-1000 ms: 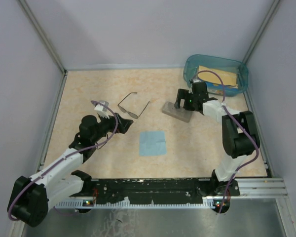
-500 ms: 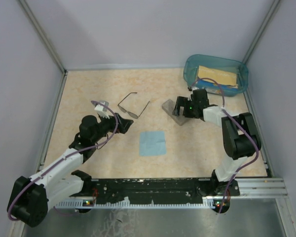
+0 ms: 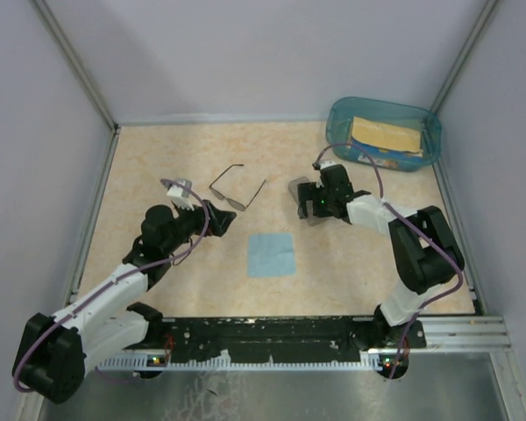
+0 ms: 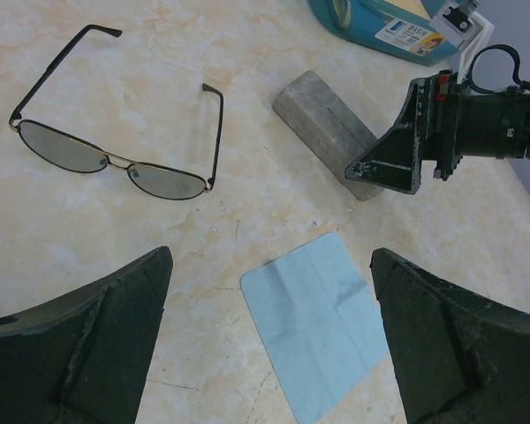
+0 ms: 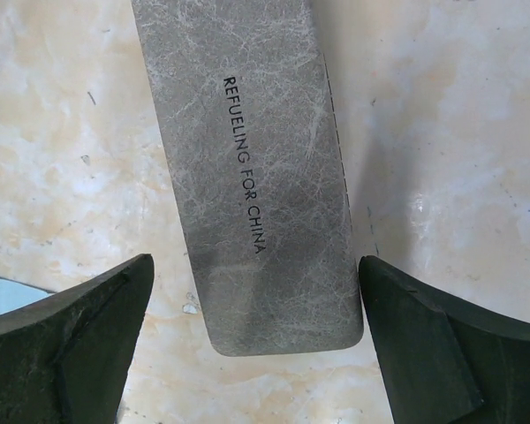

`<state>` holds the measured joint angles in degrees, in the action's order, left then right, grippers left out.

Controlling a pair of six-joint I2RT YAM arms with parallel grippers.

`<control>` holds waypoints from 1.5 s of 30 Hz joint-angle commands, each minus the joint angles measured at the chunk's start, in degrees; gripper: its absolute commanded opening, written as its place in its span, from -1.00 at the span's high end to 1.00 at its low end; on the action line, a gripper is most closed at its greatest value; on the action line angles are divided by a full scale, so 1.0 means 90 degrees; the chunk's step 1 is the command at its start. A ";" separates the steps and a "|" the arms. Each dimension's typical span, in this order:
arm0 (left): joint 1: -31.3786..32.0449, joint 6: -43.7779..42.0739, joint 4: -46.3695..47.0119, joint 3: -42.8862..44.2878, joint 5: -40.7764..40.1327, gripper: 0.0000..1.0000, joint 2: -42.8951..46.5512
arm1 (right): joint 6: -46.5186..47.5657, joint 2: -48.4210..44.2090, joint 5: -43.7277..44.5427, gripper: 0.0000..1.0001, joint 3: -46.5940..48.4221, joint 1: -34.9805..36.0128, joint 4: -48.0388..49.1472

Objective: Organize the sunglasses
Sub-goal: Adjust the sunglasses case at the center of the board, then pick up the sunglasses case from the center of the board.

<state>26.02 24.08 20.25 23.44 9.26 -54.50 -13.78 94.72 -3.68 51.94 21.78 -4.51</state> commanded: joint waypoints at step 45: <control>0.0035 -0.0135 0.0221 0.0041 -0.0059 -1.00 -0.0266 | 0.0702 0.0866 0.0996 -0.09 0.1212 0.0373 0.0000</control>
<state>26.02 23.49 20.58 23.44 8.97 -56.86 -8.08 101.89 4.89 60.14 24.64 -5.63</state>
